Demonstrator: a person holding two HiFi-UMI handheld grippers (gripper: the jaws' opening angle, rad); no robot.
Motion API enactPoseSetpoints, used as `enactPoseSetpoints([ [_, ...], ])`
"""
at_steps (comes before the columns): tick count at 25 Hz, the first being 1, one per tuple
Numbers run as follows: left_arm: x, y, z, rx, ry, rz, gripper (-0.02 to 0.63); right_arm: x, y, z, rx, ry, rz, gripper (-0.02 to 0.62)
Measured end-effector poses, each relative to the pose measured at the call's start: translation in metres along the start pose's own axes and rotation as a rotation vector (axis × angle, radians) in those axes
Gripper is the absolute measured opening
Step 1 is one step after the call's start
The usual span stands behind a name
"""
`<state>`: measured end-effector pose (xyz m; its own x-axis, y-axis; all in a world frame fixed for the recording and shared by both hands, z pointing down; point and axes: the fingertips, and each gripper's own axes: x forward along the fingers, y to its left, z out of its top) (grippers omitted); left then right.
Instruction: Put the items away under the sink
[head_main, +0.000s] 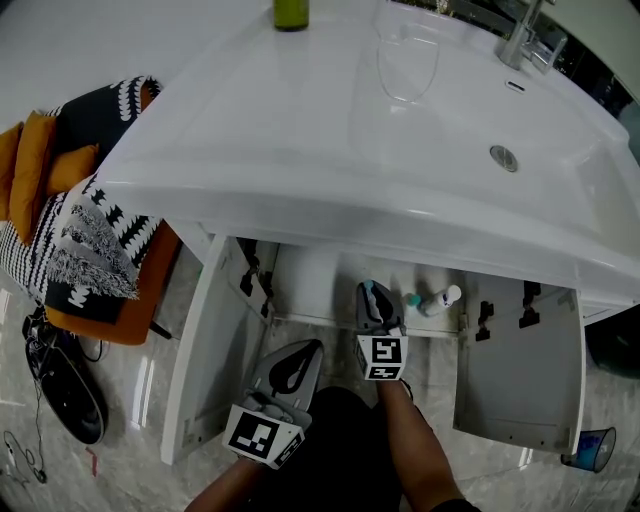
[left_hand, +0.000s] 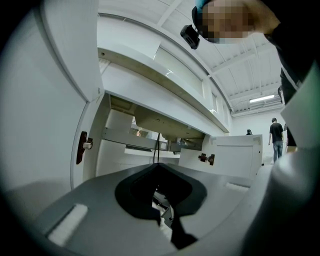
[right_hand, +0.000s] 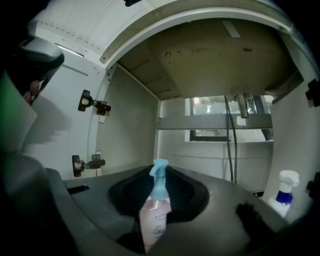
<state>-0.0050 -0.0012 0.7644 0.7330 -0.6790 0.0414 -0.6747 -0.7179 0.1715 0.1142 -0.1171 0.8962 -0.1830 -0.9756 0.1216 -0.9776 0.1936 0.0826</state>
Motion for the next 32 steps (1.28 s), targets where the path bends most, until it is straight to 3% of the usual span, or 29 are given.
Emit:
enactPoseSetpoints([
  [19, -0.001, -0.017, 0.008, 0.015, -0.013, -0.011, 0.008, -0.009, -0.007, -0.003, 0.014, 0.016, 0.008, 0.151],
  [32, 0.002, -0.033, 0.018, 0.018, -0.028, -0.015, 0.008, -0.03, -0.007, -0.011, 0.027, 0.038, 0.02, 0.159],
])
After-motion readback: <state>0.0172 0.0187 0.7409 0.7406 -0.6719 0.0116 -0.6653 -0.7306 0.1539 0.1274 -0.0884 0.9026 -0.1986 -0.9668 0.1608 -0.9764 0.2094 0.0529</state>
